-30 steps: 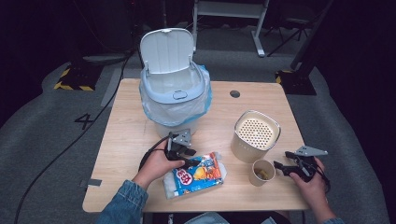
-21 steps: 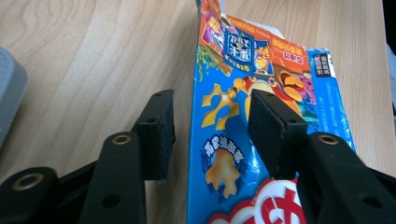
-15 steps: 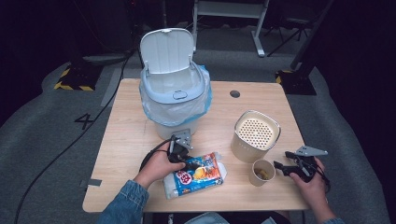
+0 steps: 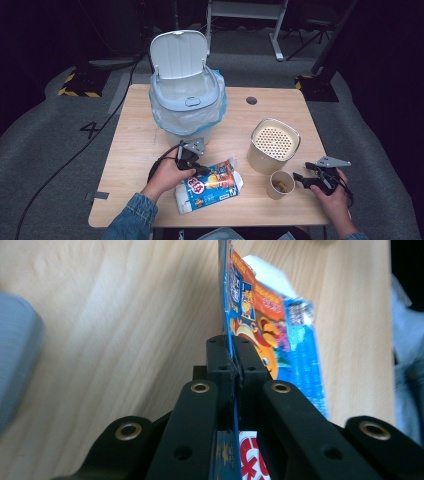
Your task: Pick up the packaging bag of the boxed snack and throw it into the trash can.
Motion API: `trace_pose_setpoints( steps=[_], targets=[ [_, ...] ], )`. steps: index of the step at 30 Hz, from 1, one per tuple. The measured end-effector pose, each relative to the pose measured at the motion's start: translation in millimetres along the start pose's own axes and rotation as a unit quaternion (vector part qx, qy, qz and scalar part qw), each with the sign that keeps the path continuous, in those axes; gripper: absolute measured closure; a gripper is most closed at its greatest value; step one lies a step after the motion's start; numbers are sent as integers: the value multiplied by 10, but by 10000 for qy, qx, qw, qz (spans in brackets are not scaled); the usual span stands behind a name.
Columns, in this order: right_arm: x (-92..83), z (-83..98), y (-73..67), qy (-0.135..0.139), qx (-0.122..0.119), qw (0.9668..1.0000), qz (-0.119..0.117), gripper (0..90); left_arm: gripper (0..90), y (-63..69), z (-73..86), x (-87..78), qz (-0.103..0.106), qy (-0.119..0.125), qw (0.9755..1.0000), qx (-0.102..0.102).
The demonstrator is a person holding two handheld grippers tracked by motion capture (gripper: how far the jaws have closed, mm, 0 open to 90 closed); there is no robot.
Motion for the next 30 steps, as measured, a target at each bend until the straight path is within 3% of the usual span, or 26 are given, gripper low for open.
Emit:
trace_pose_setpoints(
  steps=[4,9,15,19,25,30],
  targets=[
    [0,0,1,0,0,10000,-1,256,888,53,-103,-149,-96,378,9992,121],
    [0,0,1,0,0,10000,-2,256,888,106,-240,-309,-271,845,9954,362],
    [0,0,1,-1,-1,10000,-1,256,888,201,-445,-497,-448,1431,9866,649],
    [0,0,1,-1,-1,10000,-1,256,887,260,-568,-611,-519,1794,9791,812],
    [0,0,1,0,-2,10000,-1,256,888,310,-733,-742,-646,2128,9696,1022],
    [0,0,1,-1,0,10000,-1,256,888,327,-859,-840,-704,2349,9632,1102]
  ],
)
Point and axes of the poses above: each handheld gripper's, and its own axes: x roughly forward along the jaws, z roughly out of its underside, y roughly to its right, the point moved 8 cm from there along x, roughly forward along the jaws, and after that the axes turned 10 degrees about z, right-handed, at the moved point
